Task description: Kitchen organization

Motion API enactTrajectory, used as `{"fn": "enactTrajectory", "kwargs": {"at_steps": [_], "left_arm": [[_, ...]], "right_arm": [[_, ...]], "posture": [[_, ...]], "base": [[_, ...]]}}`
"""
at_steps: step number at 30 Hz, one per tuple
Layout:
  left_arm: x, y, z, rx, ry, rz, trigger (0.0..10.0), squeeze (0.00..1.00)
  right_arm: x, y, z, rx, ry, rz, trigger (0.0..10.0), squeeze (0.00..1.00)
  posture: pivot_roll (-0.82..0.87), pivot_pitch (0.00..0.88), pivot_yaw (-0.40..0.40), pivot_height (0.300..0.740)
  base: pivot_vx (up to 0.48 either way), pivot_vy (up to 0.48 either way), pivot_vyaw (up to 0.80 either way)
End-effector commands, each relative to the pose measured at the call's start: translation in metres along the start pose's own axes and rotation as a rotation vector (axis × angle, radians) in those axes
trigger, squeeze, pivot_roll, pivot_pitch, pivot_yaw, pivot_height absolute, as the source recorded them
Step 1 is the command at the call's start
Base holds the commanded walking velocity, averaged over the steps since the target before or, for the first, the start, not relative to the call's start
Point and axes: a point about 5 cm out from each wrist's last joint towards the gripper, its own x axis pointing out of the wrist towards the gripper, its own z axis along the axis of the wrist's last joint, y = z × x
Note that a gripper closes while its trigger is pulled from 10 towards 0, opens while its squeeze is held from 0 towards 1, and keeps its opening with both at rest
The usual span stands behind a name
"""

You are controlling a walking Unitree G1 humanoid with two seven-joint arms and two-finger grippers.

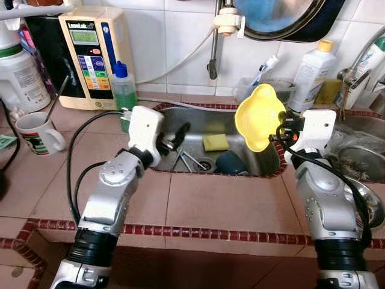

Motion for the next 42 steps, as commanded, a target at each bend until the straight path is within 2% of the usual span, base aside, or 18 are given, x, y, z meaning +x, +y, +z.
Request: {"fn": "enactTrajectory", "kwargs": {"at_steps": [1, 7, 12, 21, 30, 37, 42], "left_arm": [[-0.002, -0.008, 0.003, 0.017, 0.004, -0.062, 10.0, 0.0], [-0.01, -0.021, 0.002, 0.004, 0.033, -0.18, 10.0, 0.0], [-0.018, -0.025, 0.006, -0.031, 0.04, -0.226, 10.0, 0.0], [-0.021, -0.026, 0.018, -0.062, 0.038, -0.258, 10.0, 0.0], [-0.029, -0.026, 0.027, -0.085, 0.069, -0.268, 10.0, 0.0], [-0.031, -0.029, 0.033, -0.102, 0.074, -0.275, 10.0, 0.0], [-0.031, -0.03, 0.037, -0.11, 0.072, -0.274, 10.0, 0.0]], "right_arm": [[0.002, -0.011, 0.003, 0.001, 0.008, -0.033, 10.0, 0.0], [0.003, -0.02, 0.005, -0.017, 0.032, -0.03, 10.0, 0.0], [0.005, -0.017, 0.006, -0.018, 0.037, 0.021, 10.0, 0.0], [0.011, -0.009, 0.007, -0.001, 0.068, 0.135, 10.0, 0.0], [0.024, -0.01, 0.012, -0.019, 0.092, 0.24, 10.0, 0.0], [0.037, -0.009, 0.016, 0.023, 0.106, 0.31, 10.0, 0.0], [0.046, -0.005, 0.017, 0.095, 0.128, 0.345, 10.0, 0.0]], "posture": [[-0.04, 0.0, 0.004, 0.74], [-0.04, 0.013, 0.013, 0.74], [-0.05, 0.058, 0.022, 0.74], [-0.05, 0.142, 0.036, 0.74], [-0.04, 0.213, 0.042, 0.74], [-0.03, 0.236, 0.043, 0.74], [-0.02, 0.247, 0.039, 0.74]], "base": [[0.0, 0.0, 0.0], [0.0, 0.0, 0.0], [0.0, 0.0, 0.0], [0.0, 0.0, 0.0], [0.0, 0.0, 0.0], [0.0, 0.0, 0.0], [0.0, 0.0, 0.0]]}}
